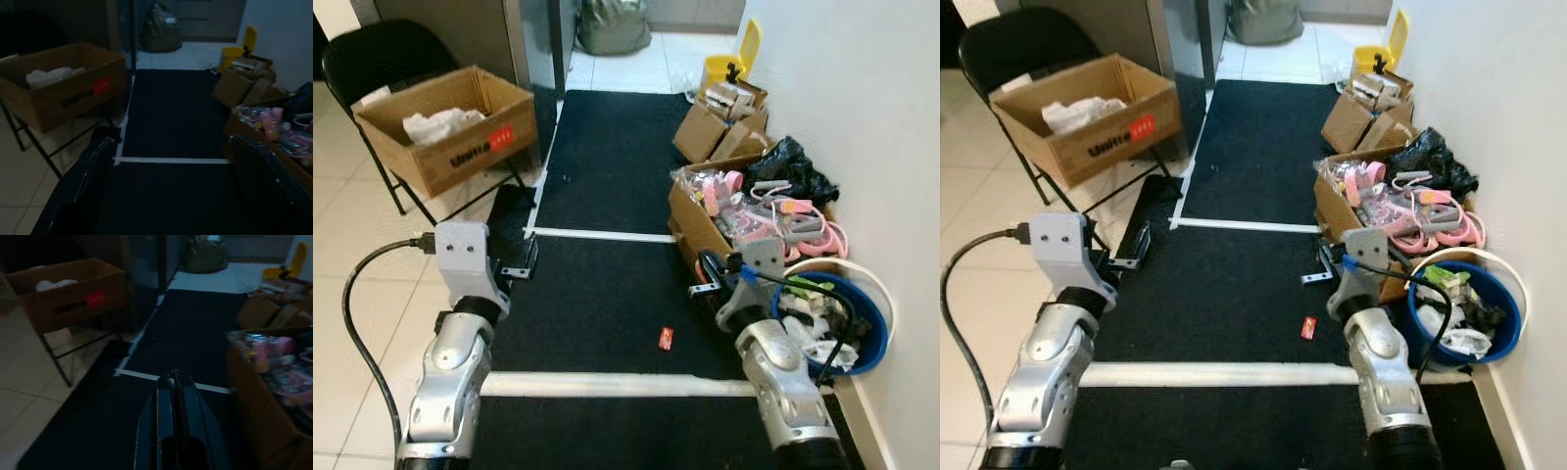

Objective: Picking trash to rubbish bin

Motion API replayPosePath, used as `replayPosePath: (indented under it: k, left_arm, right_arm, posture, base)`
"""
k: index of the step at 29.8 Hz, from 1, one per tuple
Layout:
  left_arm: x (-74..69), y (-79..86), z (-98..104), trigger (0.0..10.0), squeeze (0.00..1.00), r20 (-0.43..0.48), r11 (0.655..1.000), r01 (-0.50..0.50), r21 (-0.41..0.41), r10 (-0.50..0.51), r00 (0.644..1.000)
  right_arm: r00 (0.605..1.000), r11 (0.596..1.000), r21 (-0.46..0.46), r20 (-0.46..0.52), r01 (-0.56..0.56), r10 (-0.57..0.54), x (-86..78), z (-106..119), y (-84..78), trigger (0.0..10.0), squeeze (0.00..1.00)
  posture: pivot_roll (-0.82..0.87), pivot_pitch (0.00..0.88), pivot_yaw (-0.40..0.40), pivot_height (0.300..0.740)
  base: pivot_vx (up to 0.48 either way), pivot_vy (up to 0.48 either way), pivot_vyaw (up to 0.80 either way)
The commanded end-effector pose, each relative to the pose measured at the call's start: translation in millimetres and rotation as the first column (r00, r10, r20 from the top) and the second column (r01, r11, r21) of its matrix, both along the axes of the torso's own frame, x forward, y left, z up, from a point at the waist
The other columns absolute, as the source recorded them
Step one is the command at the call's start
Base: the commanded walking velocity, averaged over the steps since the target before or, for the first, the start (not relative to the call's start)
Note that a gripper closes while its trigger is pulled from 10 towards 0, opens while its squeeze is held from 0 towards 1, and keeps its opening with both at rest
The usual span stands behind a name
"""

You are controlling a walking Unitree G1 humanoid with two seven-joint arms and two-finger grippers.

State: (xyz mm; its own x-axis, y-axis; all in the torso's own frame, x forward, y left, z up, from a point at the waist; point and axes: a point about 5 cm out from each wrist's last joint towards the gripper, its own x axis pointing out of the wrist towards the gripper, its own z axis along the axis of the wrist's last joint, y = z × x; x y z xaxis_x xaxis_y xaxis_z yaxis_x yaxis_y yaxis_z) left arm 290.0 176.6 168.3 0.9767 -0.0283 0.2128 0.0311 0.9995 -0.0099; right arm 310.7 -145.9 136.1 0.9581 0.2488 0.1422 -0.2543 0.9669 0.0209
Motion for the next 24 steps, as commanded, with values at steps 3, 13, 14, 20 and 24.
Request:
replayPosePath:
  k: [3,13,14,20,24]
  left_arm:
    - [-1.8,1.9,-5.0,10.0,0.00,-0.024,1.000,-0.005,0.007,0.005,1.000]
    - [-4.7,20.5,-4.2,10.0,0.00,-0.024,0.998,-0.033,0.046,0.035,0.999]
    - [-4.6,24.4,-3.5,10.0,0.00,-0.023,0.998,-0.040,0.055,0.041,0.999]
    - [-1.1,32.5,2.3,10.0,0.00,-0.007,0.997,-0.054,0.063,0.054,0.999]
    - [0.9,27.0,1.2,10.0,0.00,-0.010,0.997,-0.039,0.062,0.039,0.999]
  right_arm:
    - [1.000,1.000,-0.012,-0.018,-0.016,0.016,-2.7,-5.7,2.5,10.0,0.00]
    - [0.999,0.998,-0.028,-0.023,-0.048,0.047,-2.3,-8.9,7.1,10.0,0.00]
    - [0.999,0.998,-0.029,-0.021,-0.049,0.048,-1.9,-8.6,7.4,10.0,0.00]
    - [0.999,0.999,-0.011,0.013,-0.044,0.044,6.5,-0.1,9.9,10.0,0.00]
    - [0.995,0.997,-0.006,0.071,-0.071,0.071,25.3,21.0,19.4,10.0,0.00]
  posture:
    - [0.02,0.156,0.005,0.740]
    - [0.03,0.122,0.002,0.740]
    - [0.03,0.122,0.002,0.740]
    - [0.04,0.116,0.005,0.740]
    - [0.03,0.119,0.016,0.740]
  base:
    - [0.291,0.000,0.00]
    - [0.292,0.000,0.00]
    - [0.292,0.000,0.00]
    - [0.292,0.000,0.00]
    - [0.291,0.000,0.00]
